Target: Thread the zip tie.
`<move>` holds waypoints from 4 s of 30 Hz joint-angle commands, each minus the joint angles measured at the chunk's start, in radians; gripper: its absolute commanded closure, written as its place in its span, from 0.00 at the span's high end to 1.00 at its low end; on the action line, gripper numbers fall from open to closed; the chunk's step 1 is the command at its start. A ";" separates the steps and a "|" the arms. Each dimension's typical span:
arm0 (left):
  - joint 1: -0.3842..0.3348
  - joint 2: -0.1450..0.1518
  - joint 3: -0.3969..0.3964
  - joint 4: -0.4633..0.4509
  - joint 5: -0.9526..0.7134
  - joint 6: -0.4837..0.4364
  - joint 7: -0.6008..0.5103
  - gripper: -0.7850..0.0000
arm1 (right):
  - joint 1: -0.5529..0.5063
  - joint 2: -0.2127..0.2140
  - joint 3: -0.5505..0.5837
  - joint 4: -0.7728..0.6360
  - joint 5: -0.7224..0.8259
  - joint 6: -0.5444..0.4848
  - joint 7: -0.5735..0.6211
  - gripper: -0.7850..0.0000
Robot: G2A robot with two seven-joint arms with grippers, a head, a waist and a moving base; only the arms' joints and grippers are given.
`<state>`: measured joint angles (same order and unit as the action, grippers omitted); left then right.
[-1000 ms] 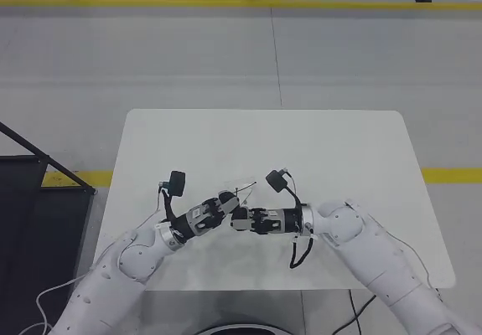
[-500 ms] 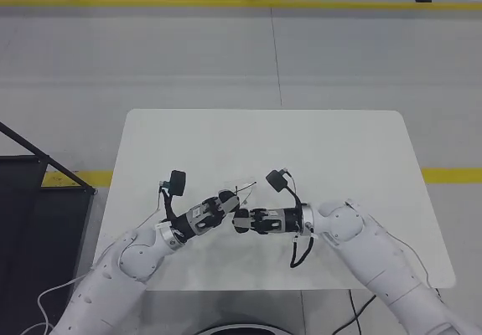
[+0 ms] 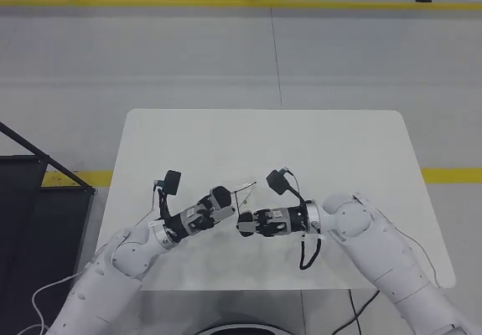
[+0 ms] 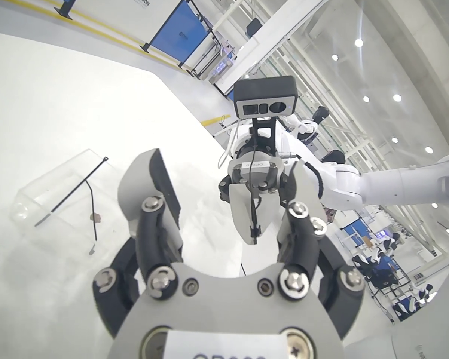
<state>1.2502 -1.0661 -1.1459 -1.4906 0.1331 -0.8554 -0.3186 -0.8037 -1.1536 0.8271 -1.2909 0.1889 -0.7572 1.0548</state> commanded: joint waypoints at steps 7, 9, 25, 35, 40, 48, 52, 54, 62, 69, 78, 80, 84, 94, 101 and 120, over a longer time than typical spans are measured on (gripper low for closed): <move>-0.012 0.022 -0.034 0.048 -0.200 -0.049 -0.186 1.00 | 0.011 0.021 0.018 -0.058 -0.028 0.089 0.097 0.00; -0.017 0.026 -0.035 0.054 -0.238 -0.053 -0.238 1.00 | 0.018 0.025 0.013 -0.073 -0.036 0.113 0.121 0.00; -0.005 0.023 -0.031 0.026 -0.208 -0.014 -0.207 1.00 | -0.001 0.026 0.000 -0.115 -0.095 0.149 0.091 0.00; -0.048 0.002 0.032 0.064 -0.170 -0.015 -0.177 0.93 | 0.013 0.022 -0.016 -0.112 -0.098 0.172 0.094 0.00; -0.058 -0.002 0.039 0.076 -0.165 -0.025 -0.171 0.67 | 0.025 0.017 -0.027 -0.092 -0.093 0.176 0.091 0.00; -0.063 -0.005 0.048 0.088 -0.178 -0.039 -0.187 0.51 | 0.038 0.012 -0.033 -0.062 -0.073 0.176 0.085 0.00; -0.065 -0.006 0.052 0.093 -0.187 -0.041 -0.197 0.50 | 0.039 0.011 -0.032 -0.059 -0.069 0.176 0.082 0.00; -0.067 -0.006 0.055 0.094 -0.191 -0.041 -0.207 0.55 | 0.039 0.011 -0.033 -0.059 -0.069 0.175 0.082 0.00; -0.079 -0.008 0.069 0.109 -0.241 -0.047 -0.249 0.40 | 0.039 0.010 -0.033 -0.056 -0.068 0.176 0.084 0.00; -0.087 -0.009 0.076 0.119 -0.250 -0.049 -0.265 0.26 | 0.037 0.010 -0.032 -0.054 -0.064 0.175 0.085 0.00; -0.092 -0.011 0.079 0.124 -0.250 -0.051 -0.271 0.16 | 0.038 0.010 -0.032 -0.049 -0.062 0.174 0.084 0.00; -0.092 -0.012 0.080 0.124 -0.249 -0.051 -0.270 0.09 | 0.037 0.009 -0.032 -0.049 -0.062 0.173 0.085 0.00; -0.093 -0.013 0.080 0.125 -0.249 -0.052 -0.270 0.00 | 0.038 0.009 -0.032 -0.048 -0.061 0.175 0.086 0.00; -0.093 -0.013 0.080 0.125 -0.250 -0.052 -0.275 0.00 | 0.039 0.008 -0.034 -0.047 -0.061 0.172 0.088 0.00; -0.092 -0.014 0.078 0.124 -0.245 -0.056 -0.270 0.00 | 0.041 0.008 -0.034 -0.046 -0.062 0.176 0.087 0.00; -0.050 -0.001 -0.023 0.127 -0.136 -0.081 -0.167 0.00 | 0.030 0.027 0.051 -0.056 -0.108 0.301 -0.008 1.00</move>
<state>1.1941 -1.0685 -1.1592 -1.3631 -0.0099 -0.9363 -0.4992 -0.7754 -1.1263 0.8757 -1.3432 0.0924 -0.4791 1.0620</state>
